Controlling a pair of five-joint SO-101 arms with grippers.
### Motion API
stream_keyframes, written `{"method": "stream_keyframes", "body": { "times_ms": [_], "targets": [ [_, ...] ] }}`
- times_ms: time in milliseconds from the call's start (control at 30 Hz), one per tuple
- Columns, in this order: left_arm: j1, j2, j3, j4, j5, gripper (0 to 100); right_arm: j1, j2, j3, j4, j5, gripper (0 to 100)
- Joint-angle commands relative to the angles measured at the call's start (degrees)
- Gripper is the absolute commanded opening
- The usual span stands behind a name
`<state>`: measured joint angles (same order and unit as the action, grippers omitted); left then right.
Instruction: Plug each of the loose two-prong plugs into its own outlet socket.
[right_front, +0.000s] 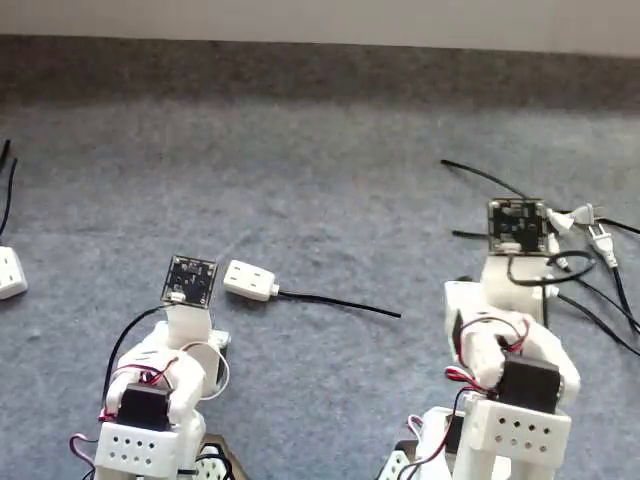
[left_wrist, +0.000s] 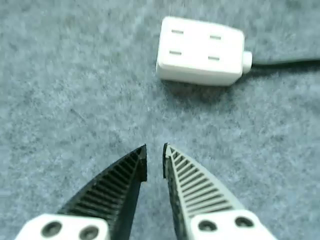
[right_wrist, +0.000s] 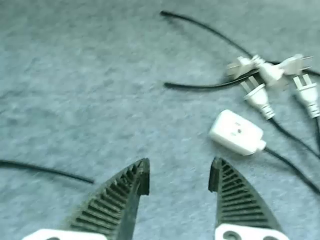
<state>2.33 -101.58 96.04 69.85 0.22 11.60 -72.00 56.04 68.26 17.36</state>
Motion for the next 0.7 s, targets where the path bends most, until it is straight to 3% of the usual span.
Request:
{"method": "stream_keyframes", "body": {
  "times_ms": [0, 167, 267, 367, 667],
  "targets": [
    [-3.7, -0.1, 0.6, -8.7, 0.2, 8, 9.8, 2.4, 2.3, -10.0, 9.8, 19.9],
    [-7.8, 0.0, 1.3, -9.9, 0.2, 8, 17.9, 18.4, 2.4, -20.4, 22.4, 19.9],
    [-8.0, 0.0, 1.3, -10.1, 0.2, 8, 20.4, 30.4, 1.5, -32.7, 27.3, 19.9],
    [-7.8, 0.0, 1.3, -10.2, 0.2, 8, 22.0, 42.9, -3.6, -42.8, 26.2, 19.9],
    [-7.7, 0.0, 1.3, -10.2, 0.2, 8, 21.0, 79.8, -32.0, -43.5, 21.5, 19.9]
  ]
}}
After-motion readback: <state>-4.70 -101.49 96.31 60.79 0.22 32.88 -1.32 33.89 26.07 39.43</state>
